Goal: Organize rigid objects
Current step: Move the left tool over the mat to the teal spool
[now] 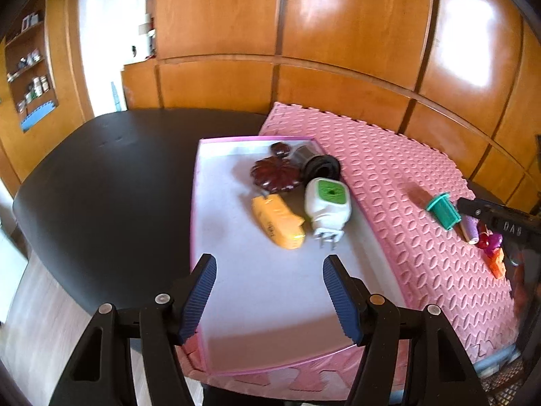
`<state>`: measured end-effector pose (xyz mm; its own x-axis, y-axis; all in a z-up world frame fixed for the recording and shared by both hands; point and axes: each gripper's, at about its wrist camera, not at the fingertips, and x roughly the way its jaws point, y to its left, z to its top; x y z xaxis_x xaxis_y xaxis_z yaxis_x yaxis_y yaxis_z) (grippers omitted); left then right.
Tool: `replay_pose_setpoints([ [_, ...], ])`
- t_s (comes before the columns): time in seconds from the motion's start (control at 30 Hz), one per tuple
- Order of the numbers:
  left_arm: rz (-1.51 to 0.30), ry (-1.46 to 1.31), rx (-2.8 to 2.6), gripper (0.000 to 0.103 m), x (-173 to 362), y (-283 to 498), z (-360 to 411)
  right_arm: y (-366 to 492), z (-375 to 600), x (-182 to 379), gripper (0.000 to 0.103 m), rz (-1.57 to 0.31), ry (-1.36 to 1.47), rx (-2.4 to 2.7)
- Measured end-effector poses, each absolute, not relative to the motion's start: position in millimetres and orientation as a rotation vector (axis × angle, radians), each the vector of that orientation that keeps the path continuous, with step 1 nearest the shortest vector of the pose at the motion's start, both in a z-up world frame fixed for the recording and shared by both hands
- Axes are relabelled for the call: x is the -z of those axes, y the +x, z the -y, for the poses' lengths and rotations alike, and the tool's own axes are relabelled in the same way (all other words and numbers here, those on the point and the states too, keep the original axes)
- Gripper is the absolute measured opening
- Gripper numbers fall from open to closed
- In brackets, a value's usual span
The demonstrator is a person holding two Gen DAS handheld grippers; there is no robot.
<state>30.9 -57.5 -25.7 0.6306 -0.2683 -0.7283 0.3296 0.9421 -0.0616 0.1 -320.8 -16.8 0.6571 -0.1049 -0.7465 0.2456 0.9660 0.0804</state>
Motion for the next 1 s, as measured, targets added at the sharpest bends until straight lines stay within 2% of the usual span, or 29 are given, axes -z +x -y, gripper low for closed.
replay_pose_setpoints([
  [0.23, -0.815, 0.130, 0.420, 0.066, 18.8, 27.4, 92.3, -57.0, 443.0, 21.1, 0.058, -0.768, 0.363, 0.501],
  [0.5, -0.861, 0.195, 0.575, 0.067, 18.8, 20.0, 157.5, -115.0, 521.8, 56.1, 0.061, -0.707, 0.643, 0.704],
  [1.0, -1.002, 0.193, 0.732, 0.066, 39.0, 33.3, 265.4, -121.7, 523.3, 51.9, 0.061, -0.650, 0.716, 0.644],
])
